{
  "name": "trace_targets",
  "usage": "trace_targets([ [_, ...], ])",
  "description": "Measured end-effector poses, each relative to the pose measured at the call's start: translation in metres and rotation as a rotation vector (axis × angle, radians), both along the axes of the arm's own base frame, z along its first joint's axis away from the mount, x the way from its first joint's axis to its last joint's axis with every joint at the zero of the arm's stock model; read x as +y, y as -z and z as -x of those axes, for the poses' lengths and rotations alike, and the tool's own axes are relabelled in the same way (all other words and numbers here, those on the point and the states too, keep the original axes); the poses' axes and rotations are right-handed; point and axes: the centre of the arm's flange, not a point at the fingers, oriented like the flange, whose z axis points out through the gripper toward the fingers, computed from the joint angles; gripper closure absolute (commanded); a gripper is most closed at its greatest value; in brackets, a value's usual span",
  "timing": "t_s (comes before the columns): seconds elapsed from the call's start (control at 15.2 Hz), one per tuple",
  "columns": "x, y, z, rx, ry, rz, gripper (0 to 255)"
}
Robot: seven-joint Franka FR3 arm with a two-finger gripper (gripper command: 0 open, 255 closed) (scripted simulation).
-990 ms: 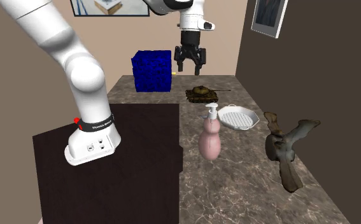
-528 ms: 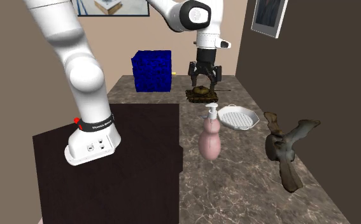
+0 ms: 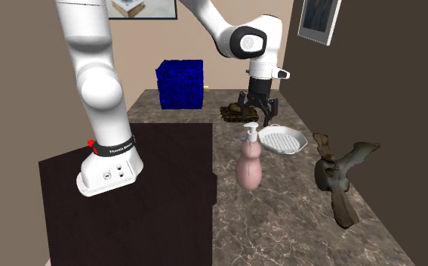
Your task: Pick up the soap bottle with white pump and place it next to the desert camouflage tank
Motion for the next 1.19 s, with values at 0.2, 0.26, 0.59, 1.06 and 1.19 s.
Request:
trace_targets([
  [0.2, -0.002, 0.016, 0.001, 0.000, -0.001, 0.000, 0],
  [0.26, -0.001, 0.021, 0.001, 0.000, -0.001, 0.000, 0],
  [0.59, -0.003, 0.033, 0.003, 0.000, -0.001, 0.000, 0],
  [1.06, -0.003, 0.034, 0.003, 0.000, -0.001, 0.000, 255],
  [1.19, -0.003, 0.034, 0.003, 0.000, -0.001, 0.000, 255],
])
